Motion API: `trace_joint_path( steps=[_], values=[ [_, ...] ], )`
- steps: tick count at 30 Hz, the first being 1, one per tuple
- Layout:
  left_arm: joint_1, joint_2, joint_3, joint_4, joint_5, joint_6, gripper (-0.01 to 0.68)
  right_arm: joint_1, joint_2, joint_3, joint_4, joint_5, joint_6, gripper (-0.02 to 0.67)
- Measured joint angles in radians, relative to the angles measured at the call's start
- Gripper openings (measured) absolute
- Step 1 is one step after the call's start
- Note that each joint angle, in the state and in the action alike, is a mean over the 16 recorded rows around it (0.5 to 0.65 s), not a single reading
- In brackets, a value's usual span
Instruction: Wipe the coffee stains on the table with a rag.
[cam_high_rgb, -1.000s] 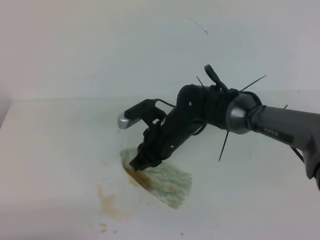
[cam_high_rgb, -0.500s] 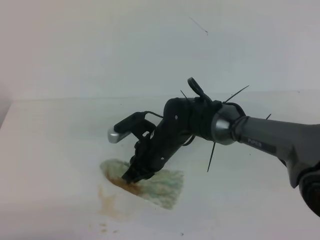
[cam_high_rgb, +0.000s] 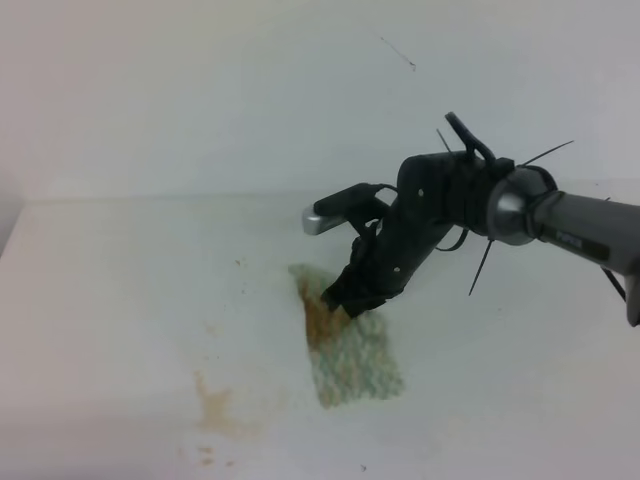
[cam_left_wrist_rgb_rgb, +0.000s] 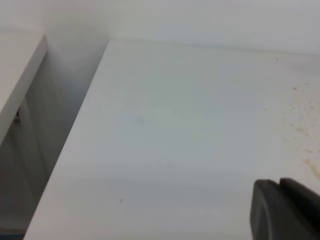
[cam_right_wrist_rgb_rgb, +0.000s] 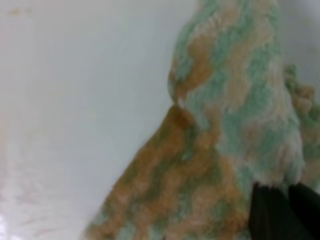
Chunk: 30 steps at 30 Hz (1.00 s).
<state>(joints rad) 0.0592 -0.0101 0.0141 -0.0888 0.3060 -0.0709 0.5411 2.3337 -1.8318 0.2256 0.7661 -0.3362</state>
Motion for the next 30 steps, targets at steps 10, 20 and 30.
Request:
trace_joint_path(
  steps=[10,20,30],
  values=[
    [0.0,0.0,0.0,0.0,0.0,0.0,-0.001,-0.089,-0.144,0.245,-0.014,-0.179,-0.013,0.044],
    [0.0,0.01,-0.014,0.0,0.005,0.0,-0.002,-0.148,-0.306,0.571,0.02,-0.46,-0.126,0.044],
    [0.0,0.003,-0.007,0.0,0.003,0.0,-0.002,-0.172,-0.325,0.547,0.04,-0.446,-0.22,0.044]
  ],
)
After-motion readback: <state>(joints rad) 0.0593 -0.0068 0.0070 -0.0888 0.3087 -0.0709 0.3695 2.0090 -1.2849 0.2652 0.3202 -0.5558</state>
